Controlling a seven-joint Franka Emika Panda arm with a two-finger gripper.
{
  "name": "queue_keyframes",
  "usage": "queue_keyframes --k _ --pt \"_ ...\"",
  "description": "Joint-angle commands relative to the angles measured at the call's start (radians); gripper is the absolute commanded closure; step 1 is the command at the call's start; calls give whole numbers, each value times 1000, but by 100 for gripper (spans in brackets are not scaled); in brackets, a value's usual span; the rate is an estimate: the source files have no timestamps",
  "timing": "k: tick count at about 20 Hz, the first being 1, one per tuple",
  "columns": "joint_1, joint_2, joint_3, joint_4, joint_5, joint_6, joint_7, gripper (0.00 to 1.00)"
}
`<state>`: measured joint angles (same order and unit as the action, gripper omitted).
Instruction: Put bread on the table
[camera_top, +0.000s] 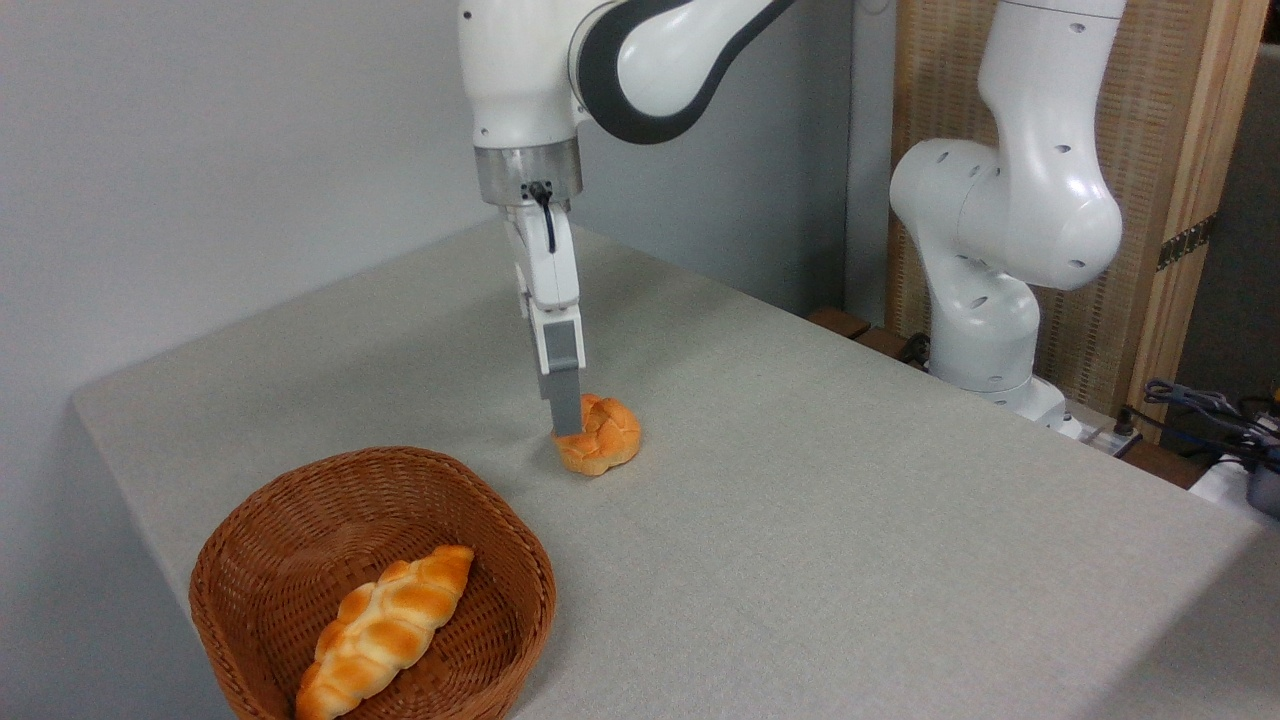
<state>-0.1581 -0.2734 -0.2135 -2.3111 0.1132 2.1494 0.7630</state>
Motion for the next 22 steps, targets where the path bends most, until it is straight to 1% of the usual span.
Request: queue_keyframes --k 1,2,3,4,6,7,8,9,10,11,14,15,17,22 --pt "9 32 19 114 -76 -20 -134 0" --pt "9 46 25 140 -85 -38 -154 0" --pt "9 80 37 201 -90 -90 -190 0" --pt "9 98 43 235 -90 -121 -201 0" --pt "9 164 57 367 -92 -247 -209 0" --pt "9 192 77 425 -95 -299 -211 0" --pt "8 206 89 452 -98 -319 -214 0" --pt "8 232 103 508 -115 -359 -221 0" --pt "9 247 106 538 -122 -377 -223 0" --pt "9 282 118 605 -131 -419 -223 0" --pt "9 333 141 741 -132 -486 -223 0" --pt "11 336 143 757 -132 -490 -223 0" --pt "9 338 175 789 -132 -491 -225 0" --pt "9 326 183 809 -132 -517 -228 0"
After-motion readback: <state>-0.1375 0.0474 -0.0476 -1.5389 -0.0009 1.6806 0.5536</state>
